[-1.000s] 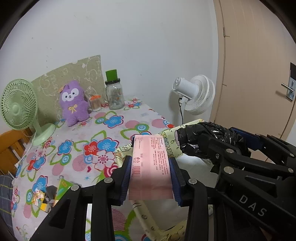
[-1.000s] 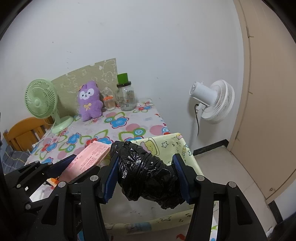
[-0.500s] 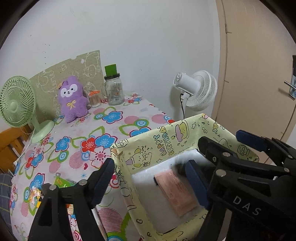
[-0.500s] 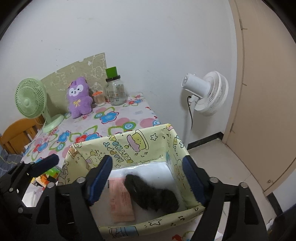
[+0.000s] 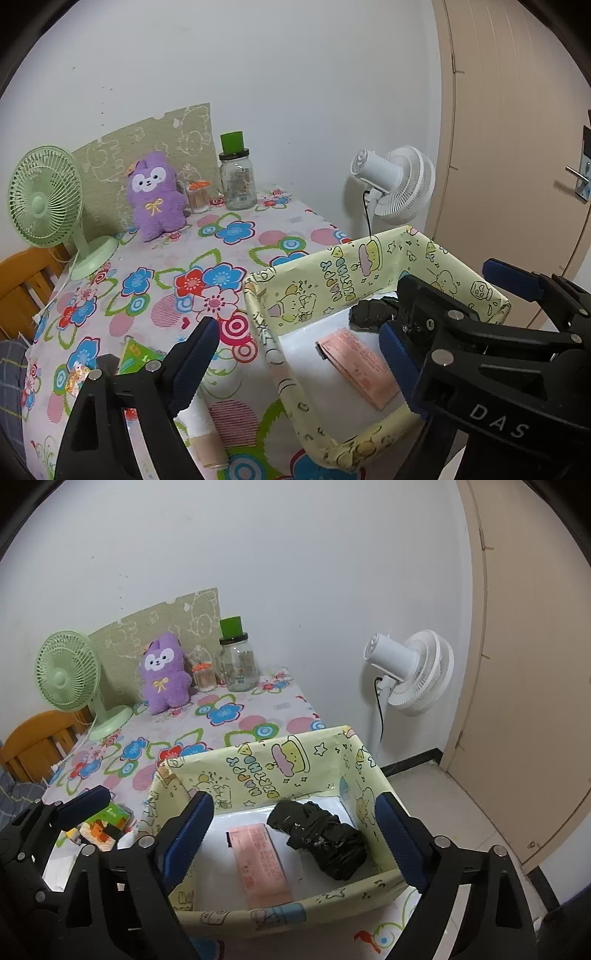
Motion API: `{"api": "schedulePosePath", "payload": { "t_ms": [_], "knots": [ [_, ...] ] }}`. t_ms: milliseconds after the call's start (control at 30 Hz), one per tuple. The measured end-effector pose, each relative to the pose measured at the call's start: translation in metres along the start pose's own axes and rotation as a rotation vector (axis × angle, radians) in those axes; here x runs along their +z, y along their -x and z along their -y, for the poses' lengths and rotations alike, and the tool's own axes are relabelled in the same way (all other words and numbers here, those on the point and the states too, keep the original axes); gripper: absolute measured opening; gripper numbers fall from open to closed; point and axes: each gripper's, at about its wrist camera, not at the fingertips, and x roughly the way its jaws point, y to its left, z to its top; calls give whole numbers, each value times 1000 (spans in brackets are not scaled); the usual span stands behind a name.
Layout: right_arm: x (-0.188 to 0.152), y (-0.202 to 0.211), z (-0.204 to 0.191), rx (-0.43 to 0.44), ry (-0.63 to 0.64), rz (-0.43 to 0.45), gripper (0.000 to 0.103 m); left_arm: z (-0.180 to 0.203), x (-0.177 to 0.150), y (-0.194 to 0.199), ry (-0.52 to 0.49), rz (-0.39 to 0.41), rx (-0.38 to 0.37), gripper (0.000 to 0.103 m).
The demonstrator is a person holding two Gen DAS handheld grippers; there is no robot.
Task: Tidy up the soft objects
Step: 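Lower both items into the paper box and open both tools, then withdraw both tools from the paper box back over the table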
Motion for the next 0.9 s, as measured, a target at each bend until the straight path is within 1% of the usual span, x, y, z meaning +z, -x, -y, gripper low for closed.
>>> {"api": "schedulePosePath", "payload": {
  "t_ms": [233, 500, 900],
  "knots": [
    [-2, 15, -12, -7, 17, 24, 95, -6, -4, 15, 0, 22, 4, 97],
    [-3, 31, -27, -11, 29, 50, 98, -17, -8, 32, 14, 48, 17, 101],
    [-6, 53, -52, -11, 48, 87, 102, -37, -16, 57, 33, 83, 36, 103]
  ]
}}
